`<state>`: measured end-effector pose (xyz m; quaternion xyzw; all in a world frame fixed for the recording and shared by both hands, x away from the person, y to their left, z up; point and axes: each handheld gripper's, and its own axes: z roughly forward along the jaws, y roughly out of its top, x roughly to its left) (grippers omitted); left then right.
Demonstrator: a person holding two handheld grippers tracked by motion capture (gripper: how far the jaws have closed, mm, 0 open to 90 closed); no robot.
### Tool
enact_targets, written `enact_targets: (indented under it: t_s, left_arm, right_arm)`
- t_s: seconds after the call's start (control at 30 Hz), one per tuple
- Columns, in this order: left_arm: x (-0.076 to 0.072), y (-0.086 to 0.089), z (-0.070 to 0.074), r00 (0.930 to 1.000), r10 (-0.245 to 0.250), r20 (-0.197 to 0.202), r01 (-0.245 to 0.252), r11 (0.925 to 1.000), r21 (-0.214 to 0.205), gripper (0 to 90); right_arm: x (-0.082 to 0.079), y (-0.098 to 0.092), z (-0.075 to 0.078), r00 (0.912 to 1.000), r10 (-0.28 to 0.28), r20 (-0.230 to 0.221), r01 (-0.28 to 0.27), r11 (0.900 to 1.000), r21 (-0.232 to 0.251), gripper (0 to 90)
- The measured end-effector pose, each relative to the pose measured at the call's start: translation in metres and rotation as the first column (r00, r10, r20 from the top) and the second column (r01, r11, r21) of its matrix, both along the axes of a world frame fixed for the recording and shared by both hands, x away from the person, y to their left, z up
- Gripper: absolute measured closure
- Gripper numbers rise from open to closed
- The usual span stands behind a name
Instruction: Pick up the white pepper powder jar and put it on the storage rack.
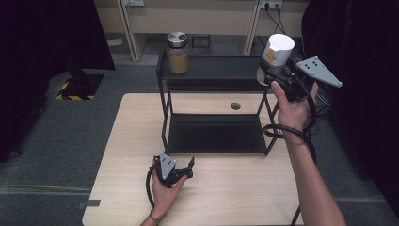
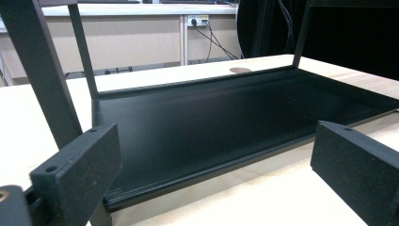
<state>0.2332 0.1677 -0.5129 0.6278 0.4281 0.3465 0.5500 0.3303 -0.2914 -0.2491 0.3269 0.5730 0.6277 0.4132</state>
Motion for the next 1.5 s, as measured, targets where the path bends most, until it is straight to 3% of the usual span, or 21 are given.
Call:
enact_targets:
  t_s: [0.67, 0.9, 1.23, 1.37, 1.5]
  left_arm:
    - [0.001, 0.001, 0.001, 1.0000, -0.007, -0.006, 0.007, 1.0000, -0.002, 1.7]
    - [0.002, 0.001, 0.000, 1.0000, -0.009, -0.004, 0.009, 1.0000, -0.003, 1.7]
    - [0.002, 0.001, 0.000, 1.0000, -0.009, -0.003, 0.009, 1.0000, -0.002, 1.7]
    - [0.001, 0.001, 0.000, 1.0000, -0.009, 0.000, 0.009, 1.0000, -0.003, 1.7]
    - [0.001, 0.001, 0.000, 1.0000, -0.008, -0.002, 0.008, 1.0000, -0.004, 1.7]
  right_arm:
    - [0.047, 0.012, 0.014, 0.9952, -0.041, -0.089, 0.041, 0.9992, 0.001, 30.9]
    - [0.054, 0.015, 0.011, 0.9925, -0.057, -0.108, 0.057, 0.9983, -0.009, 30.9]
    - [0.058, 0.016, 0.006, 0.9932, -0.062, -0.099, 0.061, 0.9981, -0.007, 30.8]
    - [0.060, 0.013, 0.003, 0.9940, -0.047, -0.098, 0.049, 0.9986, 0.020, 30.7]
    - [0.060, 0.013, 0.002, 0.9948, -0.048, -0.090, 0.049, 0.9988, 0.008, 30.6]
